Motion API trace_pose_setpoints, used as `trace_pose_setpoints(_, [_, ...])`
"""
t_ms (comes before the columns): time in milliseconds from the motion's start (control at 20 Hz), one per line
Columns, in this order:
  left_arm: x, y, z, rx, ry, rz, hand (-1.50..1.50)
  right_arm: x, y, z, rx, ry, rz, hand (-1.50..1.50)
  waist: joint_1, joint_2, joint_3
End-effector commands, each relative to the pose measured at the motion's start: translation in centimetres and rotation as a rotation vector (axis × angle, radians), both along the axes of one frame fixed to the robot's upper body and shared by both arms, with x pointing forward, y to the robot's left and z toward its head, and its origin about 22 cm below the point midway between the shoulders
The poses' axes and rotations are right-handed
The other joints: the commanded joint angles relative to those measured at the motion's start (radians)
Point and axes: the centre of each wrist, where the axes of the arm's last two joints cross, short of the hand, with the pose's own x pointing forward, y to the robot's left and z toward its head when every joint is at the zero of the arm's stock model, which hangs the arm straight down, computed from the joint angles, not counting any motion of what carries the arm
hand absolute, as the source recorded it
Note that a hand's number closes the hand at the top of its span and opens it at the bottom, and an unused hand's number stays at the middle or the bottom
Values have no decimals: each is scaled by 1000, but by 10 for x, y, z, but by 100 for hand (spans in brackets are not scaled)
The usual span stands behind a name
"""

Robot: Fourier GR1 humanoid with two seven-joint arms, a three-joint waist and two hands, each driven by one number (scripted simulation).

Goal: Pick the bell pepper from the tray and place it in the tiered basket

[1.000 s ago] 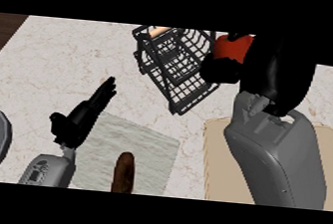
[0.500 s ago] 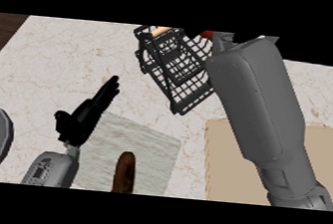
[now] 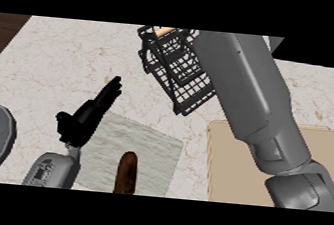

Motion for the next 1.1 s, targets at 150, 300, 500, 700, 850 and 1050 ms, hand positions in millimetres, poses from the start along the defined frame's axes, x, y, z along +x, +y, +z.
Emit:
trace_pose_setpoints(150, [0, -9, 6, -10, -9, 4, 0, 13, -6, 7, 403, 129, -135, 150, 9, -5, 1])
trace_pose_setpoints(300, [-3, -5, 3, -13, 7, -11, 0, 19, -9, -5, 493, 109, -143, -150, 12, -2, 1])
trace_pose_setpoints(500, [-3, -7, 0, 10, -12, 10, 0, 18, 3, -7, 543, 11, -184, -150, 0, -8, 0])
trace_pose_setpoints(700, [-6, 6, -6, 1, 8, 34, 0, 17, 12, -2, 477, -156, -259, -150, -43, -14, -1])
trace_pose_setpoints(850, [-12, 9, -4, 4, 33, 74, 0, 20, 11, 9, 382, -222, -356, -150, -71, -30, -1])
trace_pose_setpoints(1050, [-19, 36, -12, 14, 41, 115, 0, 31, -28, 6, 330, -347, -474, -150, -118, -45, -1])
